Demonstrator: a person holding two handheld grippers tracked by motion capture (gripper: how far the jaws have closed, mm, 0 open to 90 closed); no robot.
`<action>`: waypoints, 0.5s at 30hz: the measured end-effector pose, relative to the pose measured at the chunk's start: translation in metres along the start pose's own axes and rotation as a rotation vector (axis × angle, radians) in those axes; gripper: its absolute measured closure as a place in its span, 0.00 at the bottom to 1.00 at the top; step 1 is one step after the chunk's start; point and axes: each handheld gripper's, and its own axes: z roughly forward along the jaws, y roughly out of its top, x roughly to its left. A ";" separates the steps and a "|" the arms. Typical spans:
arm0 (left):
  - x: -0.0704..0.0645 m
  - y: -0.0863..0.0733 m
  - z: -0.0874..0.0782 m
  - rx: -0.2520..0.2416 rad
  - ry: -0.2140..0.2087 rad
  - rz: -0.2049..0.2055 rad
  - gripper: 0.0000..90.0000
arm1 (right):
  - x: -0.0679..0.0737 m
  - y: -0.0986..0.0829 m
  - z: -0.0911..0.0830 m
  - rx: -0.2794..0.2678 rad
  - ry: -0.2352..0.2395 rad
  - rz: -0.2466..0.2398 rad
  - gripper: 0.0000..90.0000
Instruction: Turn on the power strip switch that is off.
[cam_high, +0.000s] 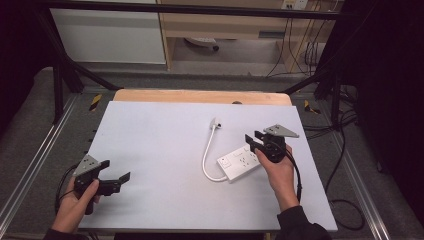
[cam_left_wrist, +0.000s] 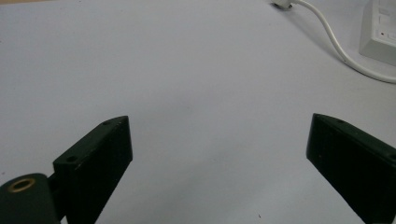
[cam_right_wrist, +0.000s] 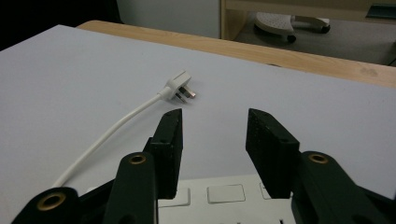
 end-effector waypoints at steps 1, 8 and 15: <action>0.000 0.000 0.000 -0.001 0.000 0.001 0.08 | 0.000 -0.001 0.001 0.002 -0.001 0.001 0.65; 0.000 0.000 0.000 0.000 -0.001 -0.003 0.08 | -0.003 -0.002 0.003 0.000 0.002 0.018 0.70; 0.001 0.000 0.000 0.002 -0.001 -0.008 0.08 | -0.006 -0.005 0.008 0.002 0.022 0.032 0.74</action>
